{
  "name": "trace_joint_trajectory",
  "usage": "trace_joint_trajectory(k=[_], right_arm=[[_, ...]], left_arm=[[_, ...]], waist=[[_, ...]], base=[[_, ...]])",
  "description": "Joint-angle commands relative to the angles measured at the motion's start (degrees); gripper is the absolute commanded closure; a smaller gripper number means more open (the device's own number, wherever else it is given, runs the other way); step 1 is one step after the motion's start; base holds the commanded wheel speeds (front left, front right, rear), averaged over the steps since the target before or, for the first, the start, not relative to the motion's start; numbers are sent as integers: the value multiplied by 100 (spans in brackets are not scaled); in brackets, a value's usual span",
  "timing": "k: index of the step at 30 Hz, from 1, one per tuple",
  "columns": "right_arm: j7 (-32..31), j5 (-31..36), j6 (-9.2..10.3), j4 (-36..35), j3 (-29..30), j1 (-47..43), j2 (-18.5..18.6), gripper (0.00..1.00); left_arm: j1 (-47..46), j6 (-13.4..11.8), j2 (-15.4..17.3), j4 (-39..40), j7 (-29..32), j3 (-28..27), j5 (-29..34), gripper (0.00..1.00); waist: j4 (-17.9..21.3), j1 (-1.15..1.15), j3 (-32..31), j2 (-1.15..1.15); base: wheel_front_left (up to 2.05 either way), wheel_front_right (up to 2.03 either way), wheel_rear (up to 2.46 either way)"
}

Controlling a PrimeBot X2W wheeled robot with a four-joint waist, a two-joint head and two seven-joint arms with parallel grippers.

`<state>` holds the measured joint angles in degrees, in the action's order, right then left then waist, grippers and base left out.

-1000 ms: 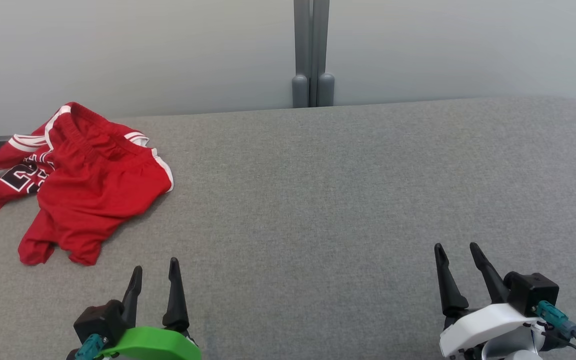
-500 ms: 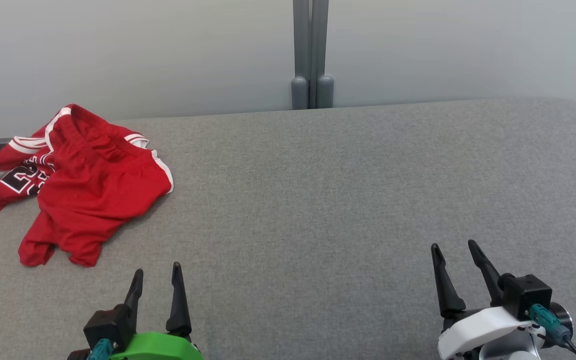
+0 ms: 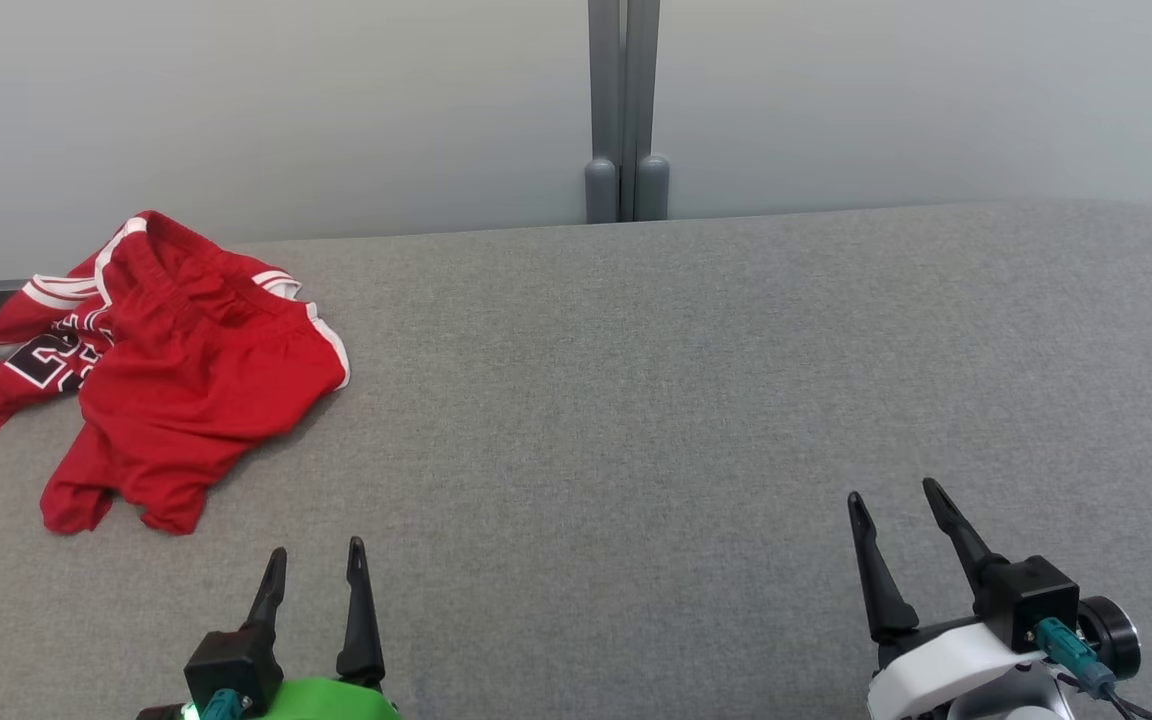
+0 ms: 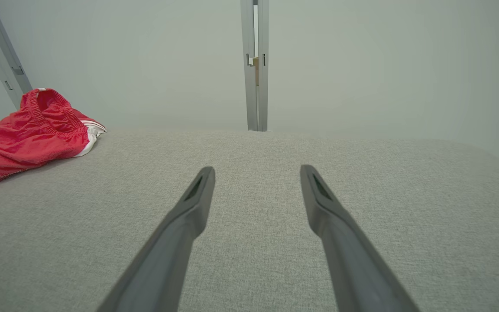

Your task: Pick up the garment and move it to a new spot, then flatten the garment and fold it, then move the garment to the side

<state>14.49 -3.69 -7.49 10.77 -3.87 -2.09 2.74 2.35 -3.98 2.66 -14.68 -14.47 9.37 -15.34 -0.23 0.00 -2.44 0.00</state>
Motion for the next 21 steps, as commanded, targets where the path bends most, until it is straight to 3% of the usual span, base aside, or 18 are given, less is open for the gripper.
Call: trace_joint_trajectory(k=[1,21], right_arm=[[49,114,0,-21,-18,-71,24,0],[75,241,0,45,-69,-55,24,0]], left_arm=[[73,-20,38,4,-42,7,75,0],[53,-32,39,-65,-70,24,98,0]], waist=[[-1,0,-2,0],[-13,0,14,0]], base=[[0,0,0],[0,0,0]])
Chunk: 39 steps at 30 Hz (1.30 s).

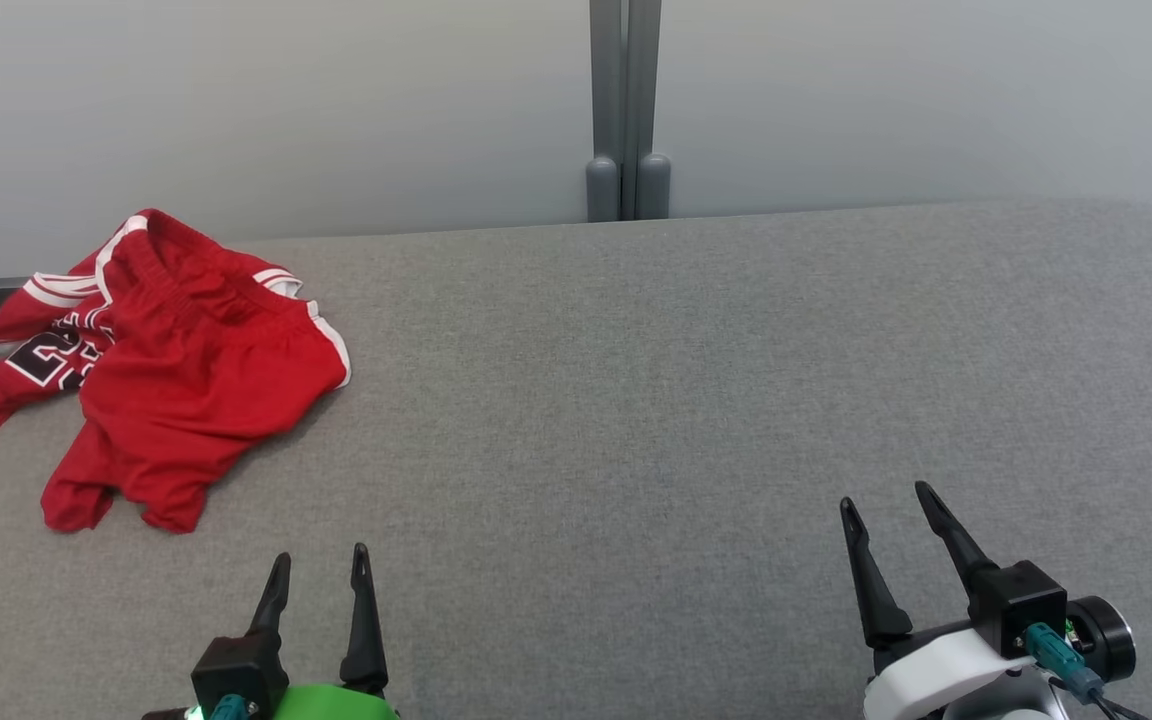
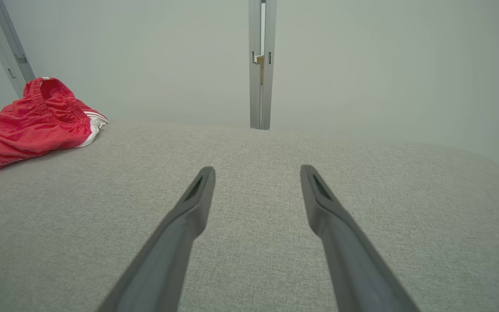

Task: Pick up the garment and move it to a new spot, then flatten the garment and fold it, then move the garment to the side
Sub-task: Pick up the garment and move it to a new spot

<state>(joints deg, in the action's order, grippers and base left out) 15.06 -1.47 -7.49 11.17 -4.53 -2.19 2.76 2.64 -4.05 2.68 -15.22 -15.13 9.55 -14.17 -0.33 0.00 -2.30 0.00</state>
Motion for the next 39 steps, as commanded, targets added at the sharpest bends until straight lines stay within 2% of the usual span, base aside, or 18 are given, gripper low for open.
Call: trace_joint_trajectory(k=[1,4,7,17,19,21,30,39], right_arm=[[18,19,0,6,0,-48,22,0],[18,23,0,4,54,-99,22,0],[18,54,0,20,81,-143,20,0],[18,-59,0,-19,38,-25,21,0],[18,-113,0,11,-40,-8,18,0],[18,-153,0,34,-79,-3,20,0],[18,-143,1,193,-436,281,24,0],[18,-185,1,175,-331,177,25,0]], left_arm=[[20,-25,38,-18,-4,10,-17,0],[-32,7,38,-52,-4,51,-11,0],[-120,7,37,-61,-4,72,20,0],[-122,-22,146,-35,-4,-36,77,0],[-96,-44,183,13,-4,-124,56,0],[-72,-55,215,56,-4,-154,53,0],[127,-174,180,350,-4,-402,-37,0],[136,-154,233,328,-4,-549,-75,0]], waist=[[-11,0,0,0],[-135,0,-12,0],[-419,0,-42,0],[-1925,0,-205,0],[-2330,0,-237,0],[-2544,0,-244,0],[-2751,0,-8,0],[-2781,0,28,0]], base=[[0,0,0],[0,0,0],[0,0,0],[0,0,0],[0,0,0],[0,0,0],[0,0,0],[0,0,0]])
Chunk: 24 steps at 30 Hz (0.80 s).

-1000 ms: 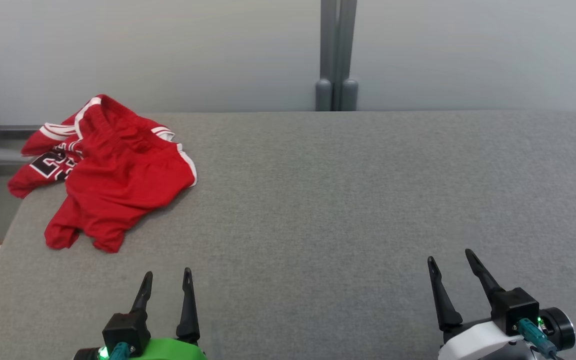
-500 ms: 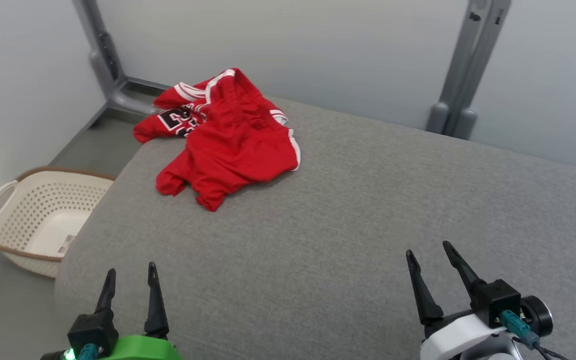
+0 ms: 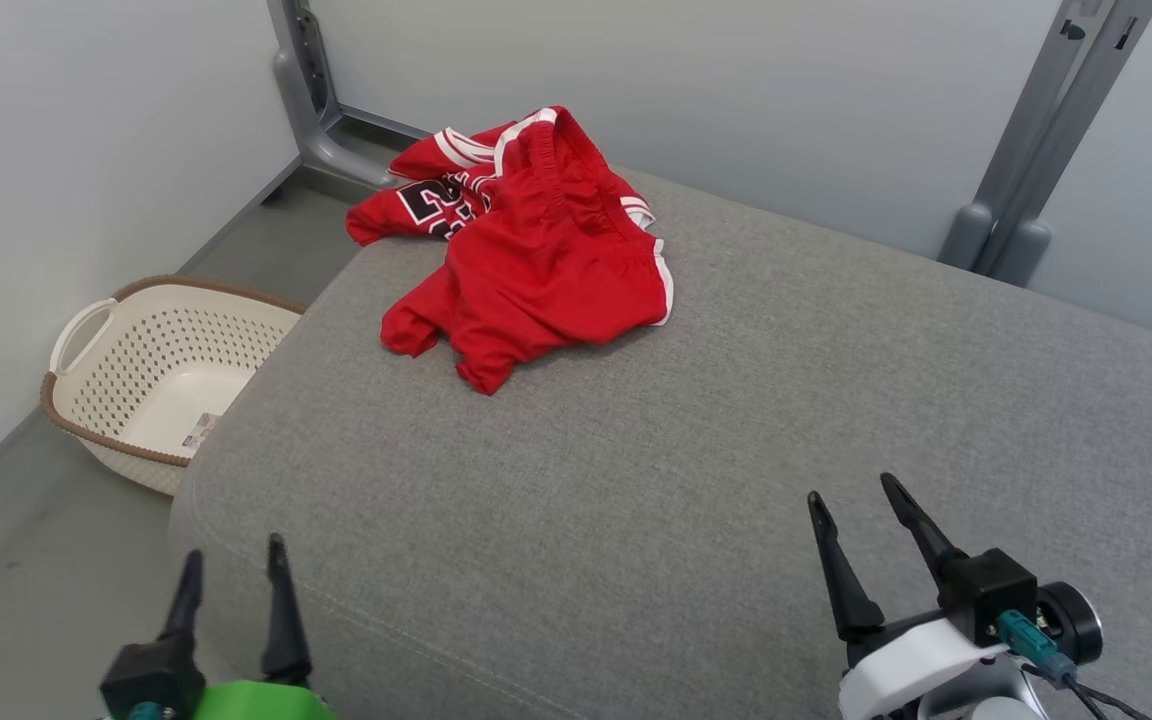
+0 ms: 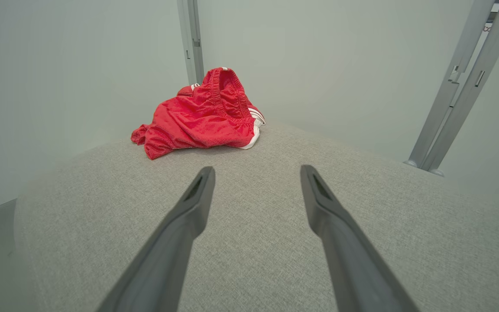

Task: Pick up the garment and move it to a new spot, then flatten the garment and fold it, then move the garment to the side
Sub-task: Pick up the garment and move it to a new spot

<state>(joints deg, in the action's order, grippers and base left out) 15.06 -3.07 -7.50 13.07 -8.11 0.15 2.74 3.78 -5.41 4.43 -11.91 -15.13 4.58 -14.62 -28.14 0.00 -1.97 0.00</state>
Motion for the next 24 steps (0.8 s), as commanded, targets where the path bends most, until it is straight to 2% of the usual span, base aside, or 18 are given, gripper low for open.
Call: trace_joint_trajectory(k=[1,6,12,16,19,24], right_arm=[[18,-17,1,-43,80,-124,24,0],[18,217,2,-159,190,-171,29,0],[18,632,3,-405,364,141,29,0],[18,884,4,-571,408,388,28,0],[18,987,4,-662,412,523,27,0],[18,1120,4,-750,470,620,23,0]], left_arm=[[-43,-39,130,20,-4,-140,-67,0],[-440,20,548,262,66,-436,-82,0],[-1641,154,1256,678,381,-583,90,0],[-2774,452,1685,630,806,-389,255,0],[-3620,702,2005,315,1060,-337,279,0],[-4686,972,1978,-527,1487,-433,-290,0]], waist=[[-1,0,-11,0],[302,0,234,0],[987,0,943,0],[1438,0,1433,0],[1768,0,1753,0],[2146,0,2219,0]], base=[[0,0,0],[0,0,0],[0,0,0],[0,0,0],[0,0,0],[0,0,0]])
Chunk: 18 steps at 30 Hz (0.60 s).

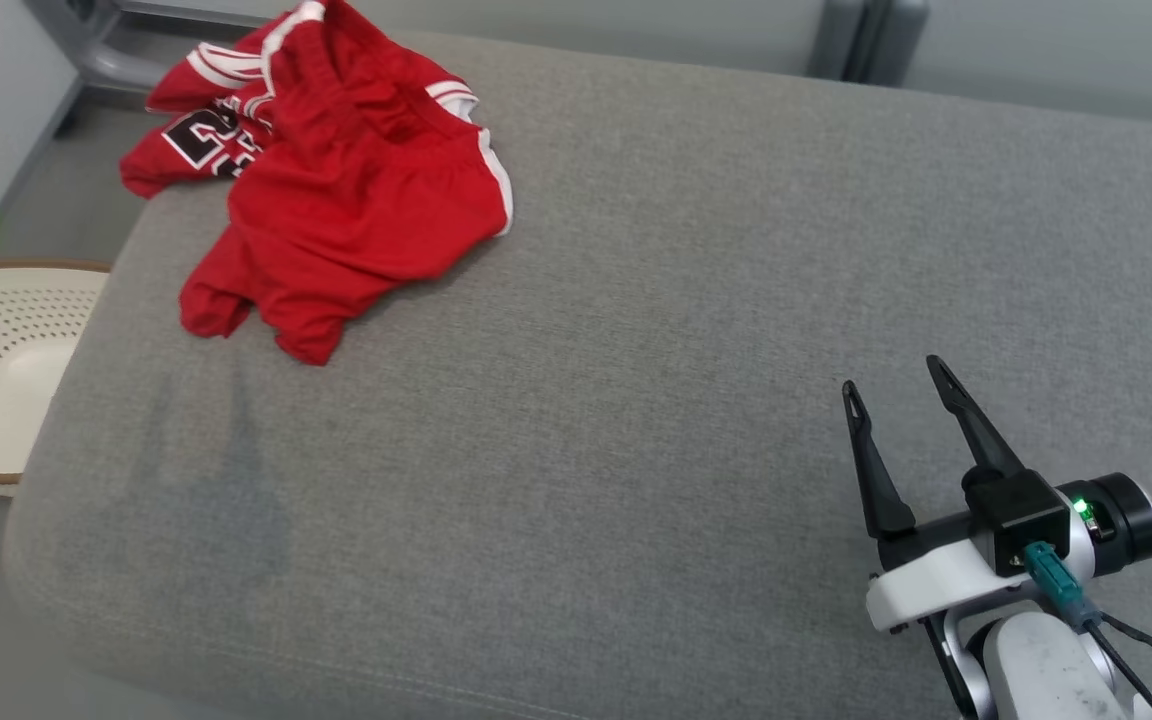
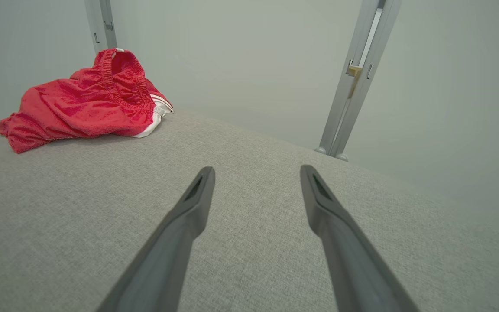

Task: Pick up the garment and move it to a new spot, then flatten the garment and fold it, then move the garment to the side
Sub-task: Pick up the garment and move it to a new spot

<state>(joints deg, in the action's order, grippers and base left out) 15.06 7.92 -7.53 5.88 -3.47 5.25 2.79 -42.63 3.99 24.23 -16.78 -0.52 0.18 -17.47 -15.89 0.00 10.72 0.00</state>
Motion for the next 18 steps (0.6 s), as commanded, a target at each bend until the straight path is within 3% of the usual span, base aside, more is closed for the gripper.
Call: trace_joint_trajectory(k=[1,8,18], right_arm=[[18,40,8,-54,-3,140,17,0],[18,5,8,-249,17,220,15,0],[18,15,8,-313,21,218,15,0]], left_arm=[[-206,84,31,-313,171,1,-147,0],[-605,301,283,-1792,866,224,-575,0],[-619,335,82,-3012,1079,283,-1007,0]], waist=[[998,0,1049,0],[1375,0,1599,0],[1530,0,1877,0]], base=[[0,0,0],[0,0,0],[0,0,0]])
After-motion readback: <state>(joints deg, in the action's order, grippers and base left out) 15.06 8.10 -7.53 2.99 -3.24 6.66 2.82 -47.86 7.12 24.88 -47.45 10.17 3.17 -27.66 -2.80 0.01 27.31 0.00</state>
